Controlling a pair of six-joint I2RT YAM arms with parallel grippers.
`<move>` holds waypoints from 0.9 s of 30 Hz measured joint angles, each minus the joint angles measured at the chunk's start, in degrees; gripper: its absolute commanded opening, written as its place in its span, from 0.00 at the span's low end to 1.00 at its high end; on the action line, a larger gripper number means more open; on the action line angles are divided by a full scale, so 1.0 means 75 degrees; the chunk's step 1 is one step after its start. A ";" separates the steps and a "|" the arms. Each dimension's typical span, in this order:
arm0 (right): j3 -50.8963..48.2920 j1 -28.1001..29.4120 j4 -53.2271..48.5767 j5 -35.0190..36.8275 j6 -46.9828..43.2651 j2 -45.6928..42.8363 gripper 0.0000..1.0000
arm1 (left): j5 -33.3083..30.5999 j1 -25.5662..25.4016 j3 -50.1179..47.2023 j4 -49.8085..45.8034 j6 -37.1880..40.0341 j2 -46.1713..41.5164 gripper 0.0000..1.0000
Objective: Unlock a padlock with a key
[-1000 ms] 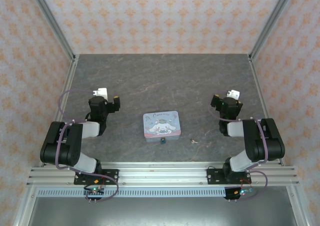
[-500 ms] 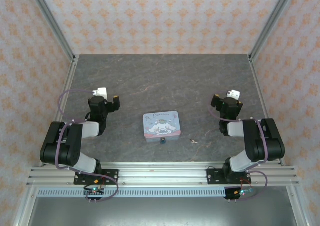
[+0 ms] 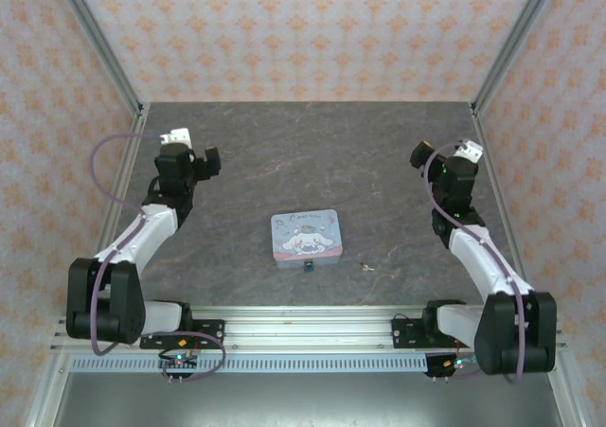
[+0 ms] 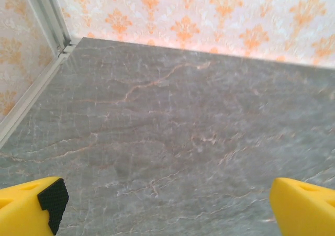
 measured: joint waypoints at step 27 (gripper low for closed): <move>0.0259 0.3520 -0.5024 -0.3235 0.3232 -0.0656 0.73 | 0.3418 -0.2602 -0.0868 -0.4721 -0.4975 -0.1652 1.00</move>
